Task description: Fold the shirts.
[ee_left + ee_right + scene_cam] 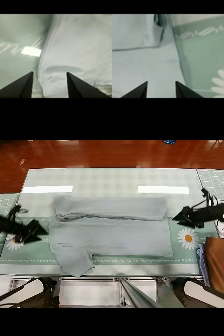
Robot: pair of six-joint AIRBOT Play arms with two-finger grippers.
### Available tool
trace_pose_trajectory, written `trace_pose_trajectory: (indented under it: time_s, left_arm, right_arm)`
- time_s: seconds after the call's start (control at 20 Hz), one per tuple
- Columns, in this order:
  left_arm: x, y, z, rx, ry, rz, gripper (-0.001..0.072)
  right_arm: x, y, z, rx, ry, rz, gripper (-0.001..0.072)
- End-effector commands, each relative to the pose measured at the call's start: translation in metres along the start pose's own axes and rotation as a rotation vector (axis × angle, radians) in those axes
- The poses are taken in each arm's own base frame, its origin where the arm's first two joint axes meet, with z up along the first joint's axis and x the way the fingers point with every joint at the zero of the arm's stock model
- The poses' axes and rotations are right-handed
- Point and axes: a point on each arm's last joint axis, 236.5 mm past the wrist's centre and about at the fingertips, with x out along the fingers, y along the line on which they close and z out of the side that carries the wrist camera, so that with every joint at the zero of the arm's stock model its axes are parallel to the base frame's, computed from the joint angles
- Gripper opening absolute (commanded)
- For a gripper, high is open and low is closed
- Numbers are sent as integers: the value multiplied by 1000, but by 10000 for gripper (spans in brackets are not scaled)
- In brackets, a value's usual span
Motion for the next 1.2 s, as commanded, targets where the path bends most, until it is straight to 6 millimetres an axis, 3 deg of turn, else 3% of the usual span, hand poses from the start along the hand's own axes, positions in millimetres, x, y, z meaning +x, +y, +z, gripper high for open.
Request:
trace_pose_trajectory:
  time_s: [0.0,0.1,0.35,0.5,0.7,0.75,0.8,0.85,0.9,1.0,1.15]
  left_arm:
    - [11,24,-34,-238,-61,-114,510]
    - [19,21,-40,-259,-50,-122,509]
    - [53,12,-78,-150,123,-56,508]
    - [61,10,-84,-142,171,-54,508]
    - [74,4,-83,-74,179,-20,496]
    - [76,0,-86,-30,190,-9,384]
    - [78,-3,-90,22,206,-3,187]
    - [80,-5,-92,58,215,1,20]
    - [80,-6,-92,69,217,2,17]
    - [80,-5,-92,74,215,2,17]
    - [80,-5,-92,74,214,2,17]
  right_arm:
    - [8,21,-31,20,-85,133,408]
    - [9,27,-40,20,-94,160,408]
    - [5,39,-43,5,-92,203,408]
    - [4,44,-44,0,-91,226,408]
    - [-17,30,-20,98,-191,269,408]
    - [-25,15,-15,135,-223,251,408]
    - [-31,-7,-13,192,-245,213,408]
    - [-34,-32,-20,243,-234,148,408]
    - [-32,-55,-38,279,-176,72,408]
    - [-23,-80,-87,339,4,-46,408]
    - [-9,-81,-121,361,125,-71,408]
